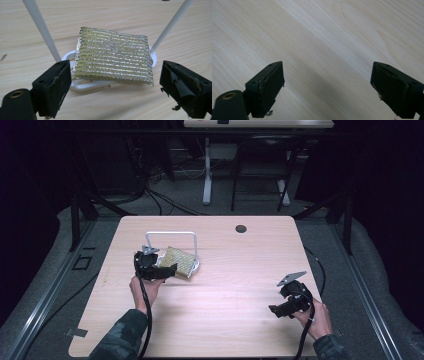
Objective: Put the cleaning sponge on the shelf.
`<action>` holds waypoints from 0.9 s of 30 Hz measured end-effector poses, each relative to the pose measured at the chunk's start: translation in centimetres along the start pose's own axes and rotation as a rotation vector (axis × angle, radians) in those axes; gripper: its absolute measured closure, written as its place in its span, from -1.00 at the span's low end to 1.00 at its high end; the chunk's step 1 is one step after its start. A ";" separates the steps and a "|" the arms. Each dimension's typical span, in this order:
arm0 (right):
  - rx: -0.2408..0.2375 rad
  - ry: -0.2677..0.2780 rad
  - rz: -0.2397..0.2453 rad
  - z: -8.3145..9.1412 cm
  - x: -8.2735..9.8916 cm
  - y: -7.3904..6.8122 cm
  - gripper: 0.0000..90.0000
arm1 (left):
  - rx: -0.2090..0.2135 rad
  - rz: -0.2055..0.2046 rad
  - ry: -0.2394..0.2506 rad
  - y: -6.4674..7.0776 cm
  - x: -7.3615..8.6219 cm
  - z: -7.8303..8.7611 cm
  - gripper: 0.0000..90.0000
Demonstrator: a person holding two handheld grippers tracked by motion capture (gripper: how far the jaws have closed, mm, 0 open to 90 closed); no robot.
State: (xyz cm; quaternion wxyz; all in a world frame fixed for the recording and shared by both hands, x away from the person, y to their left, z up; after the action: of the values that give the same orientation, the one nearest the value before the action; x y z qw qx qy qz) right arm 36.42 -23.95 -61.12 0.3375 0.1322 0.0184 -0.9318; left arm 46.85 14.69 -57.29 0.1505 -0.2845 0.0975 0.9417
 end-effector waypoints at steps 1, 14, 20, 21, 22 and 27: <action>-0.001 0.000 -0.004 0.0 0.0 0.0 -0.75 | 0.004 0.000 -0.002 0.0 0.1 0.2 -0.83; 0.014 0.007 -0.005 0.3 -0.1 0.0 -0.75 | 0.042 -0.032 -0.002 -0.8 1.6 3.9 -1.00; 0.021 0.011 -0.004 0.4 -0.1 -0.1 -0.75 | 0.050 -0.056 -0.032 -1.4 3.0 5.1 -1.00; 0.025 0.010 -0.003 0.4 -0.1 -0.1 -0.75 | 0.061 -0.058 -0.047 -1.4 3.4 5.2 -1.00; 0.027 0.008 0.000 0.3 -0.1 -0.1 -0.75 | 0.070 -0.060 -0.056 -1.4 3.8 5.3 -1.00; 0.029 0.006 0.002 0.4 -0.1 -0.1 -0.75 | 0.081 -0.077 -0.088 -1.6 5.4 5.9 -1.00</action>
State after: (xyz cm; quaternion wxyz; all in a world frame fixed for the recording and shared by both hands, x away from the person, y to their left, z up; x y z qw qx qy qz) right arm 36.27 -23.86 -60.70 0.3364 0.1401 0.0057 -0.9312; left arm 40.08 19.01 -55.64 0.2024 -0.2399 0.1178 0.9421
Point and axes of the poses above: each handheld gripper's, and its own axes: z roughly backward along the jaws, x roughly out of its underside, y roughly to its right, the point moved 10 cm from there along -z, roughly forward along the jaws, and after that the axes turned 15 degrees about -y, right-handed, at the moved point
